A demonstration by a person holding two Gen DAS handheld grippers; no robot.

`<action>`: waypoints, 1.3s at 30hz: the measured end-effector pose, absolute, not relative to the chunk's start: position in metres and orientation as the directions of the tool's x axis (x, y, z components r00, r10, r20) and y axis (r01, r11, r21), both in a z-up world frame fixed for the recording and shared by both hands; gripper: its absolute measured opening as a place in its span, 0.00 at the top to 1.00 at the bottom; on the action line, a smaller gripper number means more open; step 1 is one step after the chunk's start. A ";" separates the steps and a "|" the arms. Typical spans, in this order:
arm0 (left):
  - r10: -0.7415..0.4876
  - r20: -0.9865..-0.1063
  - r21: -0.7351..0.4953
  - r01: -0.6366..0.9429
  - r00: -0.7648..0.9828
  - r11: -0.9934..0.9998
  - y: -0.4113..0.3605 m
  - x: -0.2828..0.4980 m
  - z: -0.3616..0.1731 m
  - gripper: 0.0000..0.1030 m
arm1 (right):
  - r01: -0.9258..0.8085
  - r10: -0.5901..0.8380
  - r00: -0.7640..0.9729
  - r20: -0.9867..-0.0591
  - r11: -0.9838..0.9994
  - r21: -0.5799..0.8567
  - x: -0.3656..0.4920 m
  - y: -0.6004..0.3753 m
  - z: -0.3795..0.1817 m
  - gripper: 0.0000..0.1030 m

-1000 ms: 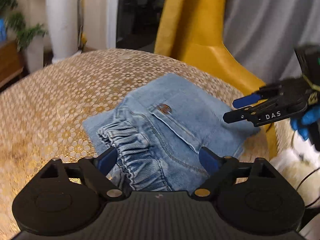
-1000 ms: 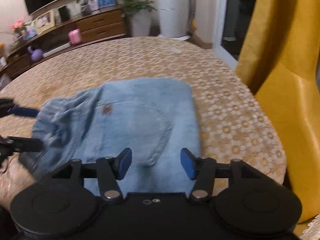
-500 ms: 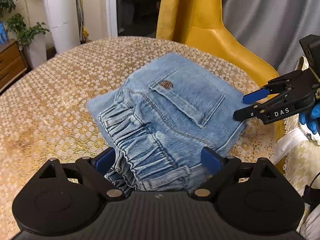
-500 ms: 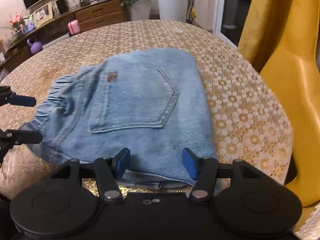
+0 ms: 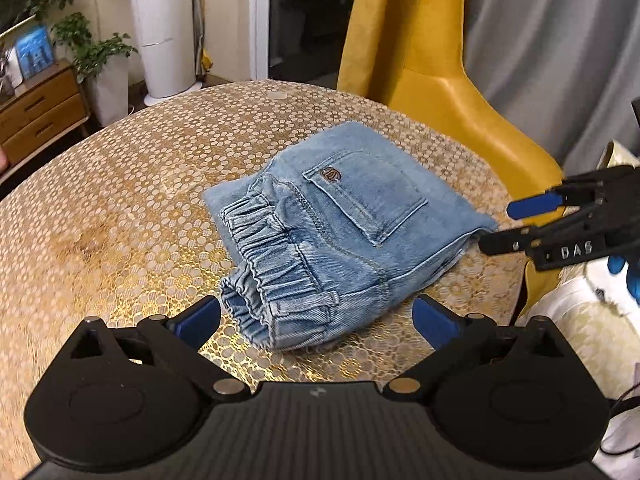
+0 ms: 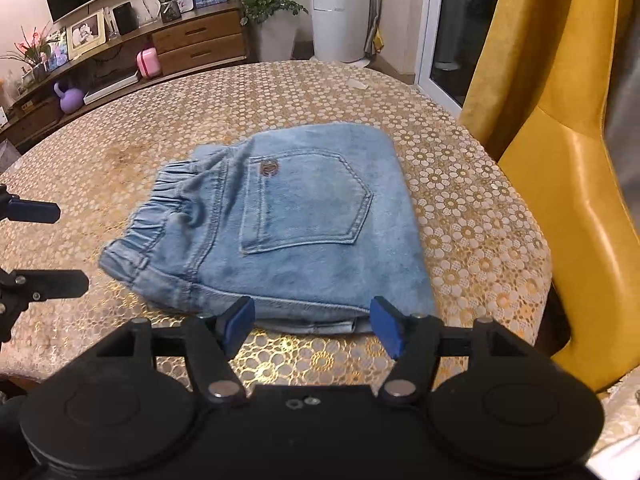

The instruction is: Fold clothes

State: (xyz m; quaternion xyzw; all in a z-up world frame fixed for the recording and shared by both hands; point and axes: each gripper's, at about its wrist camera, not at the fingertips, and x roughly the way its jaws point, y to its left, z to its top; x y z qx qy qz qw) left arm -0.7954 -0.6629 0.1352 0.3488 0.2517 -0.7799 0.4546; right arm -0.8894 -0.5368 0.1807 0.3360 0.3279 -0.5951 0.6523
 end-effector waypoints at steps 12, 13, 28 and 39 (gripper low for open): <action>-0.560 -0.765 -0.065 0.904 -0.317 -0.422 -0.636 -0.797 0.149 0.00 | 0.997 -0.545 0.061 -0.836 0.068 0.028 -0.870 -0.513 0.188 0.00; -0.561 -0.766 -0.065 0.906 -0.314 -0.417 -0.635 -0.797 0.149 0.00 | 0.997 -0.545 0.060 -0.836 0.065 0.029 -0.869 -0.512 0.188 0.00; -0.565 -0.774 -0.052 0.917 -0.287 -0.395 -0.620 -0.794 0.150 0.00 | 0.998 -0.554 0.050 -0.831 0.052 0.026 -0.859 -0.505 0.195 0.00; -0.576 -0.770 -0.054 0.927 -0.275 -0.371 -0.620 -0.788 0.150 0.00 | 0.999 -0.555 0.030 -0.831 0.051 0.002 -0.854 -0.501 0.196 0.00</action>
